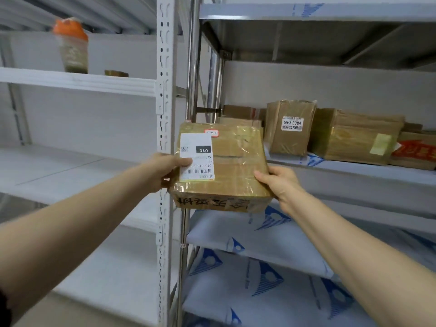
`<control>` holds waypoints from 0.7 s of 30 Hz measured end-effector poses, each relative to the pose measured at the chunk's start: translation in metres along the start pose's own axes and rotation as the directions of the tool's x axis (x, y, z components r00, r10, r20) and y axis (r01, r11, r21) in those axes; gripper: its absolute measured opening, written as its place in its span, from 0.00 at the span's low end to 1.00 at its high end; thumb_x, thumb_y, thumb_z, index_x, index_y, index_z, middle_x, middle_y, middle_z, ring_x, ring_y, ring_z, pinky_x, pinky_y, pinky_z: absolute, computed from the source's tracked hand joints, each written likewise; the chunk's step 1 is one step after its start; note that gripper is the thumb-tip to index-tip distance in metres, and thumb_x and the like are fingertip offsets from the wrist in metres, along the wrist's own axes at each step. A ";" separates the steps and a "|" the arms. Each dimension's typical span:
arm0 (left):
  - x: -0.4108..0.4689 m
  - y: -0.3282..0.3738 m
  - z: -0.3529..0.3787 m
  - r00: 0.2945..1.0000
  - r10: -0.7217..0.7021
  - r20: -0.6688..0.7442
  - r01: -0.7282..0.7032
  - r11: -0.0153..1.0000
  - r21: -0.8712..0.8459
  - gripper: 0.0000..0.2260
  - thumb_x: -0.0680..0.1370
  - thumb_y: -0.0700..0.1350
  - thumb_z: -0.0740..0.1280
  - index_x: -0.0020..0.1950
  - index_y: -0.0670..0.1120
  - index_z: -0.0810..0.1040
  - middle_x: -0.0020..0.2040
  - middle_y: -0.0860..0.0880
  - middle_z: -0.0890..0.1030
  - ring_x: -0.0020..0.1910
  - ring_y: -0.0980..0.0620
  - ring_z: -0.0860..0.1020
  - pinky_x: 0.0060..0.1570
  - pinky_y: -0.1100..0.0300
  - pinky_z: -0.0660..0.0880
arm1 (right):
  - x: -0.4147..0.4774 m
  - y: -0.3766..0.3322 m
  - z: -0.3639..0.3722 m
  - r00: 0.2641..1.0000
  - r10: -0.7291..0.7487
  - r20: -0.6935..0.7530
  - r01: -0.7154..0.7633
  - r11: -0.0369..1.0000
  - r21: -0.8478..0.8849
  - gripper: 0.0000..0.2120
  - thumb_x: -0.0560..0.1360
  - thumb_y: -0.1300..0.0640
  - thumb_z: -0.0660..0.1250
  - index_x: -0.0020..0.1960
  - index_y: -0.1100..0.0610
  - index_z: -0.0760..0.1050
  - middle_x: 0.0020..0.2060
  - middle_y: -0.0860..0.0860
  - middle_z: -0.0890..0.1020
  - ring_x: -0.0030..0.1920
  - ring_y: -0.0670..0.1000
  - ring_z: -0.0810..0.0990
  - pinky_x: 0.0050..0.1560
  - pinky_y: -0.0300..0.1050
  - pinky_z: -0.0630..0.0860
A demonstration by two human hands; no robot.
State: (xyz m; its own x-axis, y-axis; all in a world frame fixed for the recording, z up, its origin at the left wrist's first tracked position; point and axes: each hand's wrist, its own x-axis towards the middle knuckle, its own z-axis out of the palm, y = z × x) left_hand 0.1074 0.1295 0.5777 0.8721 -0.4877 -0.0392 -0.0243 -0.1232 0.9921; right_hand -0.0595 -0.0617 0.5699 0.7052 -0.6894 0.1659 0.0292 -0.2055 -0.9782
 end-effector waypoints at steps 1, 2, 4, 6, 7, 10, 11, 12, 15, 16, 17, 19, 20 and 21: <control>-0.011 -0.008 -0.003 1.000 -0.002 -0.022 0.002 1.000 0.004 0.11 0.75 0.42 0.71 0.56 0.41 0.77 0.50 0.43 0.83 0.49 0.45 0.81 0.46 0.51 0.79 | -0.006 0.009 0.004 1.000 -0.001 0.015 0.000 1.000 0.010 0.13 0.75 0.62 0.69 0.59 0.62 0.77 0.40 0.49 0.81 0.39 0.46 0.79 0.38 0.37 0.76; -0.022 -0.016 -0.008 0.999 -0.008 -0.046 0.008 1.000 0.006 0.11 0.75 0.42 0.71 0.56 0.42 0.77 0.49 0.44 0.83 0.48 0.45 0.81 0.46 0.52 0.79 | -0.012 0.017 0.009 0.999 -0.001 0.033 0.001 1.000 0.010 0.13 0.75 0.62 0.69 0.59 0.62 0.77 0.39 0.48 0.81 0.39 0.47 0.80 0.40 0.39 0.77; -0.045 -0.035 -0.020 0.995 -0.018 -0.095 0.019 1.000 0.011 0.10 0.75 0.41 0.71 0.56 0.43 0.78 0.47 0.45 0.83 0.46 0.46 0.81 0.44 0.53 0.79 | -0.026 0.036 0.021 0.996 0.000 0.086 0.000 1.000 0.002 0.12 0.75 0.61 0.69 0.58 0.61 0.78 0.39 0.48 0.81 0.41 0.48 0.81 0.45 0.42 0.77; -0.067 -0.053 -0.036 0.988 -0.043 -0.150 0.045 0.999 0.013 0.10 0.75 0.41 0.71 0.55 0.43 0.78 0.44 0.46 0.83 0.42 0.48 0.81 0.40 0.54 0.78 | -0.044 0.055 0.039 0.989 0.011 0.146 -0.015 1.000 0.025 0.10 0.75 0.62 0.69 0.56 0.59 0.78 0.41 0.48 0.82 0.43 0.48 0.81 0.44 0.41 0.77; -0.077 -0.063 -0.045 0.982 -0.060 -0.177 0.064 0.998 0.015 0.10 0.74 0.41 0.71 0.55 0.43 0.79 0.43 0.46 0.83 0.41 0.48 0.81 0.39 0.55 0.77 | -0.053 0.064 0.048 0.985 0.022 0.174 -0.031 0.998 0.046 0.09 0.75 0.62 0.69 0.55 0.57 0.78 0.41 0.48 0.82 0.43 0.47 0.81 0.42 0.40 0.77; -0.104 -0.092 -0.079 0.962 -0.116 -0.248 0.125 0.992 0.020 0.13 0.73 0.42 0.73 0.56 0.43 0.79 0.45 0.46 0.84 0.43 0.47 0.81 0.41 0.55 0.77 | -0.079 0.085 0.083 0.965 0.060 0.254 -0.085 0.992 0.090 0.08 0.75 0.63 0.69 0.53 0.54 0.77 0.41 0.48 0.82 0.42 0.46 0.80 0.39 0.37 0.76; -0.111 -0.102 -0.092 0.954 -0.136 -0.268 0.147 0.989 0.022 0.13 0.72 0.42 0.73 0.56 0.43 0.79 0.46 0.45 0.84 0.44 0.47 0.81 0.42 0.55 0.77 | -0.085 0.090 0.097 0.957 0.073 0.281 -0.102 0.991 0.092 0.07 0.75 0.63 0.68 0.52 0.55 0.77 0.41 0.48 0.81 0.41 0.46 0.80 0.38 0.36 0.76; -0.118 -0.112 -0.105 0.945 -0.154 -0.287 0.166 0.986 0.016 0.13 0.72 0.42 0.73 0.56 0.43 0.79 0.46 0.45 0.84 0.44 0.46 0.81 0.43 0.54 0.77 | -0.092 0.094 0.111 0.947 0.086 0.309 -0.119 0.989 0.088 0.07 0.75 0.63 0.68 0.52 0.55 0.77 0.40 0.48 0.82 0.40 0.45 0.80 0.37 0.36 0.76; -0.134 -0.138 -0.148 0.916 -0.200 -0.349 0.205 0.978 -0.023 0.13 0.73 0.42 0.73 0.57 0.43 0.79 0.46 0.46 0.84 0.44 0.47 0.82 0.40 0.55 0.77 | -0.106 0.101 0.161 0.915 0.122 0.386 -0.159 0.985 0.066 0.07 0.75 0.63 0.68 0.52 0.56 0.77 0.40 0.49 0.82 0.39 0.47 0.81 0.36 0.38 0.76; -0.138 -0.147 -0.165 0.904 -0.215 -0.369 0.215 0.976 -0.041 0.13 0.73 0.42 0.73 0.57 0.43 0.79 0.46 0.46 0.84 0.42 0.48 0.81 0.38 0.57 0.76 | -0.109 0.102 0.181 0.904 0.130 0.408 -0.167 0.984 0.056 0.07 0.75 0.63 0.68 0.52 0.56 0.78 0.40 0.49 0.82 0.40 0.48 0.81 0.37 0.39 0.77; -0.141 -0.156 -0.183 0.895 -0.225 -0.386 0.220 0.974 -0.058 0.12 0.74 0.42 0.72 0.56 0.43 0.79 0.45 0.47 0.83 0.40 0.49 0.81 0.36 0.58 0.75 | -0.111 0.103 0.202 0.893 0.136 0.430 -0.171 0.984 0.044 0.06 0.76 0.63 0.68 0.52 0.57 0.78 0.40 0.50 0.82 0.41 0.48 0.81 0.38 0.40 0.77; -0.147 -0.173 -0.218 0.868 -0.250 -0.429 0.228 0.968 -0.103 0.10 0.74 0.43 0.72 0.55 0.44 0.79 0.42 0.48 0.82 0.38 0.51 0.79 0.35 0.59 0.74 | -0.115 0.106 0.247 0.868 0.152 0.473 -0.178 0.984 0.010 0.06 0.76 0.62 0.67 0.53 0.57 0.78 0.41 0.50 0.82 0.41 0.49 0.81 0.38 0.40 0.76; -0.149 -0.181 -0.233 0.853 -0.265 -0.450 0.233 0.964 -0.126 0.09 0.75 0.43 0.71 0.54 0.45 0.79 0.41 0.49 0.82 0.37 0.51 0.79 0.35 0.59 0.74 | -0.117 0.106 0.267 0.857 0.165 0.488 -0.189 0.982 0.000 0.06 0.76 0.62 0.67 0.53 0.57 0.78 0.41 0.50 0.82 0.41 0.49 0.81 0.37 0.40 0.75; -0.151 -0.192 -0.252 0.830 -0.286 -0.479 0.241 0.958 -0.156 0.07 0.75 0.43 0.70 0.52 0.45 0.79 0.41 0.49 0.82 0.37 0.51 0.79 0.35 0.59 0.74 | -0.119 0.108 0.293 0.842 0.178 0.508 -0.201 0.980 -0.010 0.05 0.76 0.63 0.67 0.52 0.57 0.78 0.40 0.50 0.82 0.41 0.49 0.81 0.36 0.40 0.75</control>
State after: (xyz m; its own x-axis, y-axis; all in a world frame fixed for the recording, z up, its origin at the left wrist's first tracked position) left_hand 0.1033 0.4451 0.4230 0.9647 0.0449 -0.2595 0.2628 -0.1010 0.9595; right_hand 0.0675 0.2017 0.4076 0.9595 -0.2642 -0.0979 -0.1201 -0.0694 -0.9903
